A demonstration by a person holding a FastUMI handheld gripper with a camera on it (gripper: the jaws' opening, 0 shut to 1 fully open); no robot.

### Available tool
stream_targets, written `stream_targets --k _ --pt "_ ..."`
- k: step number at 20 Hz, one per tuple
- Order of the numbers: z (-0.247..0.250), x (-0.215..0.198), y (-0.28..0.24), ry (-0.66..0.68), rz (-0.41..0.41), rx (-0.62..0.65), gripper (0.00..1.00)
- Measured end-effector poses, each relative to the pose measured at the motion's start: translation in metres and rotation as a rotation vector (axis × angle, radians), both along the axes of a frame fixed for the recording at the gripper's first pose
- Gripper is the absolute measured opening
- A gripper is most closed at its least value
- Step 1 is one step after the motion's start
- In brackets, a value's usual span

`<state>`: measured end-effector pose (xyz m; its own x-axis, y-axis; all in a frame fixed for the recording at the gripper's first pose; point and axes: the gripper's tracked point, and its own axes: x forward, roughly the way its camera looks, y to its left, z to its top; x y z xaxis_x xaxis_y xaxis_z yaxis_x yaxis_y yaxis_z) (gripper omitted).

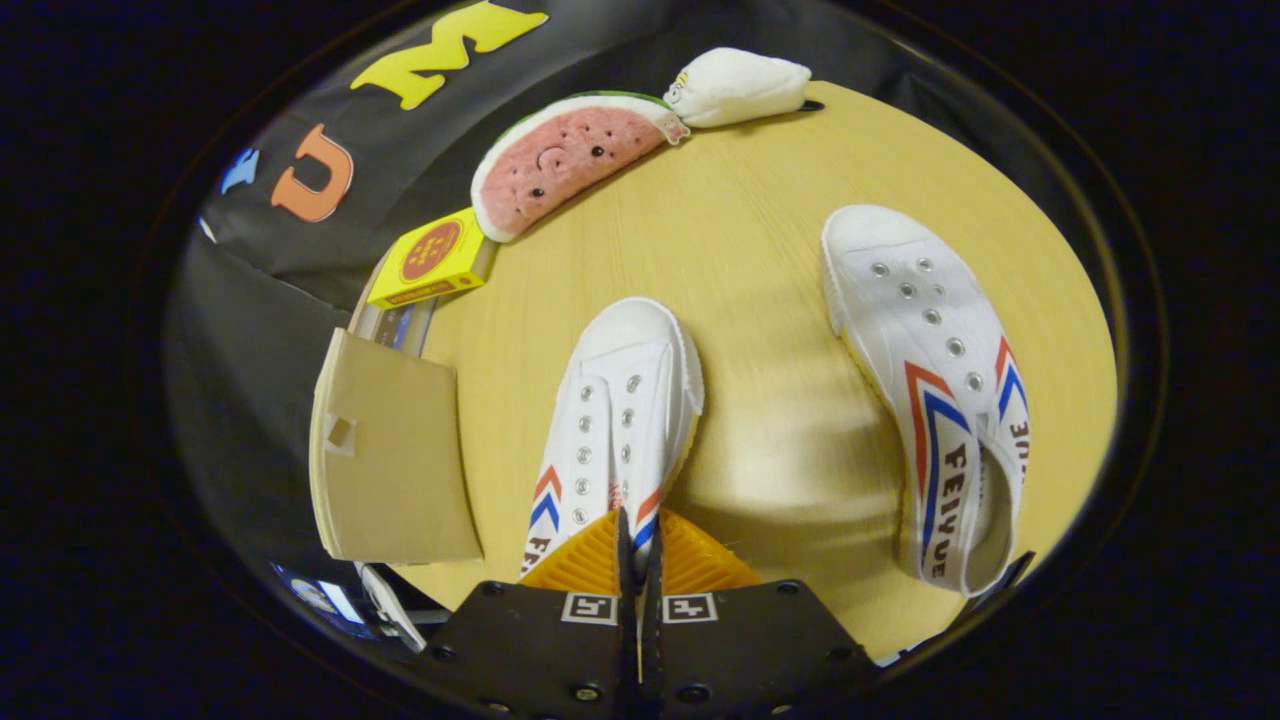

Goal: Open the storage box then place both shoes into the box .Put the left shoe in first, then the right shoe, with the right side of both shoes facing outward in a uniform manner.

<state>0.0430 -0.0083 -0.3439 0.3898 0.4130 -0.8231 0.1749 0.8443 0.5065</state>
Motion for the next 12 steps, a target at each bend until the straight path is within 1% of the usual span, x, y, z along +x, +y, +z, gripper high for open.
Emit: stream_targets --k 3,12 --pt "0.026 0.003 0.013 -0.031 0.0 0.008 0.01" --pt "0.131 0.016 0.065 -0.152 -0.013 0.025 0.02"
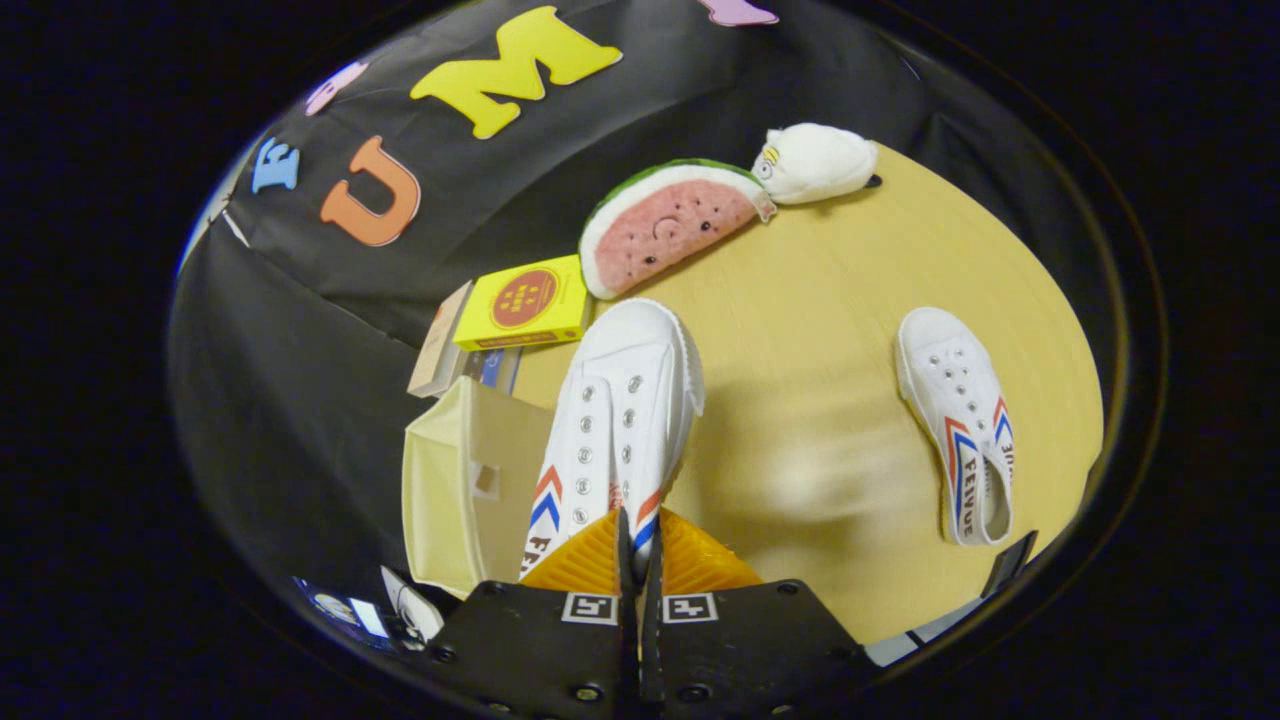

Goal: Open the storage box then place both shoes into the box .Put the left shoe in first, then the right shoe, with the right side of both shoes facing outward in a uniform manner.

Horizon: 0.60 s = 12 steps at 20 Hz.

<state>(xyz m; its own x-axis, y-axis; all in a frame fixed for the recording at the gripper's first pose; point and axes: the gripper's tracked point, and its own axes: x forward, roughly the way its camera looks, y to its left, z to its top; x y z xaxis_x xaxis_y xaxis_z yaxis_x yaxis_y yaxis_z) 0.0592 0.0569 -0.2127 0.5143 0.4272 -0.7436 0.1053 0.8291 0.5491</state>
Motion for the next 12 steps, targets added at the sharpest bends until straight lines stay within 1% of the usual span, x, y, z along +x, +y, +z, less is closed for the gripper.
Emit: stream_targets --k 4,6,12 --pt "0.044 0.007 0.041 -0.057 0.012 0.013 0.01" --pt "0.063 0.005 0.066 -0.08 0.036 0.008 0.01" --pt "0.085 0.008 0.147 -0.113 0.11 0.003 0.01"
